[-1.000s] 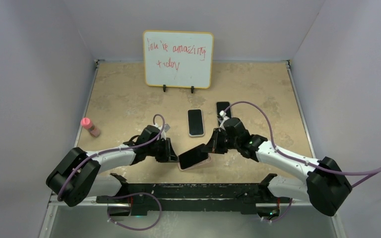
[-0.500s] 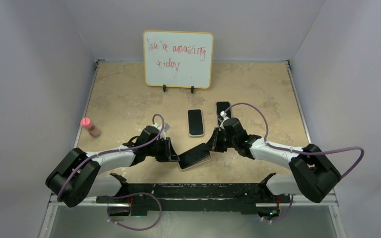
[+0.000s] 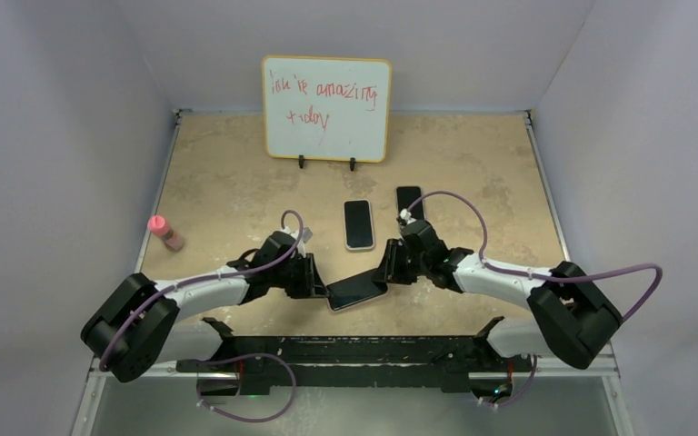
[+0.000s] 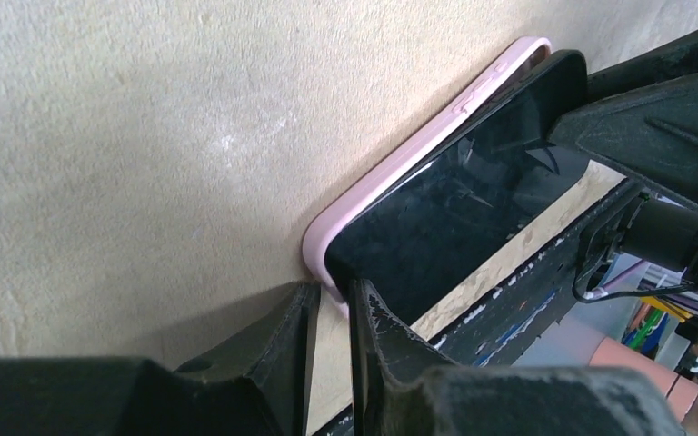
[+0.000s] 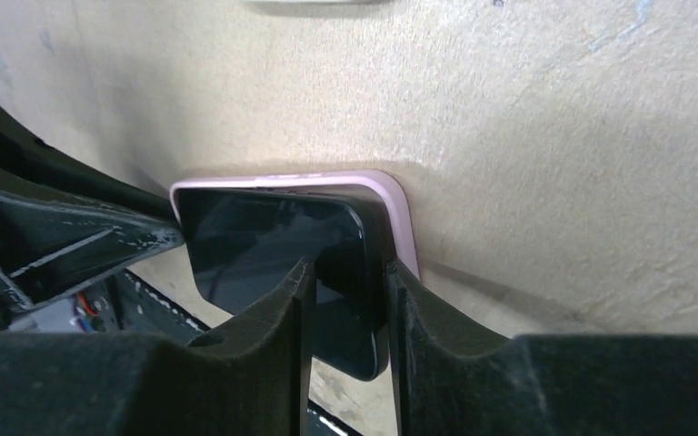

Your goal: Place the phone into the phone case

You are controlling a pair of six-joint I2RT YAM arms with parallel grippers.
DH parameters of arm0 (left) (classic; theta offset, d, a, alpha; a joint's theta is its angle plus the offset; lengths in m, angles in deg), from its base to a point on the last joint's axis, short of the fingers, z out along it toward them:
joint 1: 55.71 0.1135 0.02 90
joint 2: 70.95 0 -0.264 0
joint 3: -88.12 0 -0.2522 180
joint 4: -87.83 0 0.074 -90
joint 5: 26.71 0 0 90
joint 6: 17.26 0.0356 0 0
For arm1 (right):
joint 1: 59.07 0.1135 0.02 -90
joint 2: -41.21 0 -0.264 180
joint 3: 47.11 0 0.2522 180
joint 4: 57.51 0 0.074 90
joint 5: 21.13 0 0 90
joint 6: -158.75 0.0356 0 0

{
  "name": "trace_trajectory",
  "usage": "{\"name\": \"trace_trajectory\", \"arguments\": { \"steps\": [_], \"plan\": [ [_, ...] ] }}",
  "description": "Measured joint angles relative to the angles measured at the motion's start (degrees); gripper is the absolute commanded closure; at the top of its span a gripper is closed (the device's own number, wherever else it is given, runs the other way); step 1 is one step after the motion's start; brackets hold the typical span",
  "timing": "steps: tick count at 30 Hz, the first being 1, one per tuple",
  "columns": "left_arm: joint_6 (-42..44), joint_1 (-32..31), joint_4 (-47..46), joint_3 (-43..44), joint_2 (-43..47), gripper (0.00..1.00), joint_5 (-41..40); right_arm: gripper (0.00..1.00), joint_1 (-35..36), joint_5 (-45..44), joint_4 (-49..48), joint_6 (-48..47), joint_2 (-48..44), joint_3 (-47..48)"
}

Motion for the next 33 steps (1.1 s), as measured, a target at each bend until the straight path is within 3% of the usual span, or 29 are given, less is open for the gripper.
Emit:
{"name": "trace_trajectory", "arguments": {
  "steps": [8,12,22,33],
  "plan": [
    [0.24,-0.72,10.1,3.26,5.09,0.59,-2.86,0.33,0.87,-3.67,10.34,-1.97,-1.18,4.98],
    [2.05,-0.72,12.07,6.54,5.7,0.55,-5.18,0.25,0.68,-6.23,13.92,-2.54,-1.7,5.88],
    [10.67,-0.72,10.1,14.62,-8.52,0.55,-4.24,0.29,0.66,-6.32,19.96,0.11,-5.4,5.95],
    [11.96,-1.68,5.49,13.44,-12.07,0.67,2.03,0.28,0.66,-5.49,16.5,16.0,-11.43,-2.25]
  ]
}}
